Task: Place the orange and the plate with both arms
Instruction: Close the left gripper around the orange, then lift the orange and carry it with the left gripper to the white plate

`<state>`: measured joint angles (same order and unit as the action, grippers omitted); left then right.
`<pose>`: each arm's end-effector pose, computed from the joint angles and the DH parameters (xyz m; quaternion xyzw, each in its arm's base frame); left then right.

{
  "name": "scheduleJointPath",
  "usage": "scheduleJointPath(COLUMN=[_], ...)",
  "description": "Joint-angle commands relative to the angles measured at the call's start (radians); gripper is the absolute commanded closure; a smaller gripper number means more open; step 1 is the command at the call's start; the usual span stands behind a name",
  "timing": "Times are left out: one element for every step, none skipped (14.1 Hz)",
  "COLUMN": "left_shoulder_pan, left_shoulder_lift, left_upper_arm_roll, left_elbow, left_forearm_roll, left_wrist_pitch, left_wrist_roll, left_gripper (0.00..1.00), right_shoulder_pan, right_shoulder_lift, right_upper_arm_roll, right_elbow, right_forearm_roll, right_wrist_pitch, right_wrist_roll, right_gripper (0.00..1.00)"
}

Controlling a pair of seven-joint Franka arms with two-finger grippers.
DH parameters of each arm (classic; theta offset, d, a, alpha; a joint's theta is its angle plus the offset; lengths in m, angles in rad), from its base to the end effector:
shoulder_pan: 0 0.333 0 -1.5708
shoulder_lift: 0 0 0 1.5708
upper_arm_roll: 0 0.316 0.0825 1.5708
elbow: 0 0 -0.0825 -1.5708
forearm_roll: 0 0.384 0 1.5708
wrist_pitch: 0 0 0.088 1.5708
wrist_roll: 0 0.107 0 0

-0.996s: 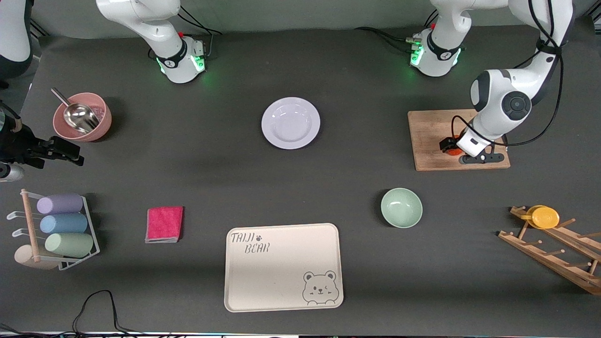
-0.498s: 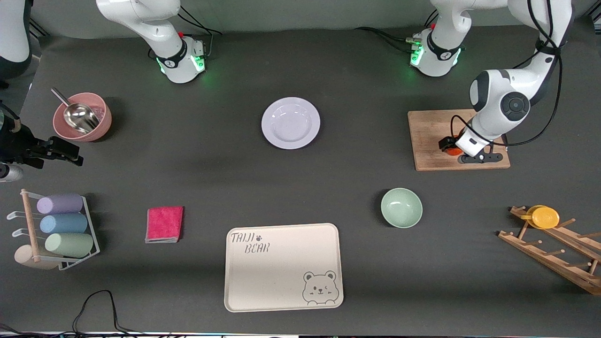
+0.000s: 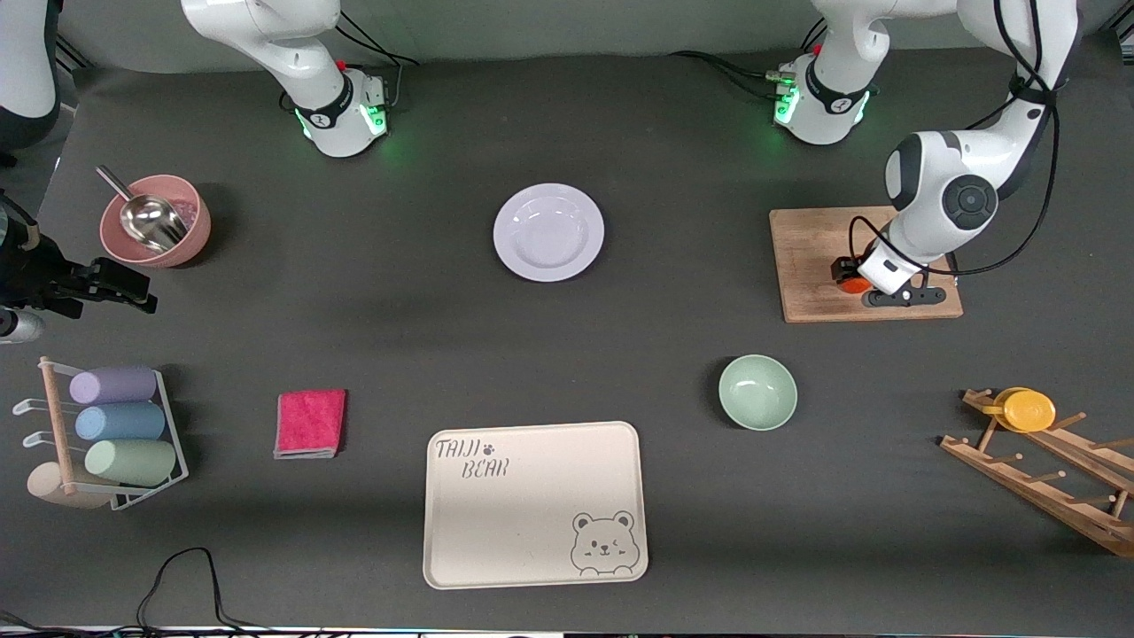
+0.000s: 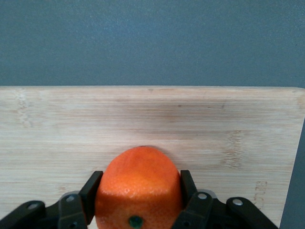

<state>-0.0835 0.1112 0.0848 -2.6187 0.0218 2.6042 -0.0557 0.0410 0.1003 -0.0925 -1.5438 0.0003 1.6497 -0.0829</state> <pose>0.4203 0.0011 0.2020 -0.9978 -0.0188 0.0624 0.0114 0.5906 -0.0278 0.5870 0.9999 0.0159 0.0027 0.0047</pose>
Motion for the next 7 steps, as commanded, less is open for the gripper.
scheduleJointPath(left_shoulder_pan=[-0.01, -0.01, -0.012, -0.013, -0.022, -0.039, -0.044], left_shoulder_lift=[-0.01, -0.016, -0.022, -0.03, -0.042, -0.051, -0.056], left_upper_arm_roll=[0.003, 0.003, 0.003, 0.001, 0.0, -0.002, -0.003], left_elbow=[0.008, 0.029, 0.069, 0.116, 0.162, 0.219, 0.276], left_forearm_roll=[0.001, 0.001, 0.001, 0.0, 0.001, -0.002, -0.002], left_wrist_pitch=[-0.016, -0.056, -0.125, -0.21, -0.287, -0.367, -0.448], left_wrist_roll=[-0.015, -0.019, -0.023, -0.036, -0.062, -0.087, -0.12], left_gripper=[0.78, 0.79, 0.8, 0.8, 0.8, 0.8, 0.8], right_shoulder_pan=[0.005, 0.005, 0.005, 0.005, 0.005, 0.005, 0.005], right_shoulder_lift=[0.002, 0.004, 0.004, 0.004, 0.003, 0.004, 0.004], right_upper_arm_roll=[-0.004, -0.004, -0.004, -0.004, -0.004, -0.004, -0.004], right_elbow=[0.01, 0.01, 0.01, 0.01, 0.01, 0.01, 0.01], right_forearm_roll=[-0.003, -0.003, -0.003, -0.003, -0.003, -0.003, -0.003], right_wrist_pitch=[-0.01, -0.01, -0.01, -0.01, -0.01, -0.01, -0.008], right_wrist_roll=[0.015, 0.015, 0.015, 0.015, 0.015, 0.015, 0.015], right_gripper=[0.0, 0.0, 0.0, 0.0, 0.0, 0.0, 0.0])
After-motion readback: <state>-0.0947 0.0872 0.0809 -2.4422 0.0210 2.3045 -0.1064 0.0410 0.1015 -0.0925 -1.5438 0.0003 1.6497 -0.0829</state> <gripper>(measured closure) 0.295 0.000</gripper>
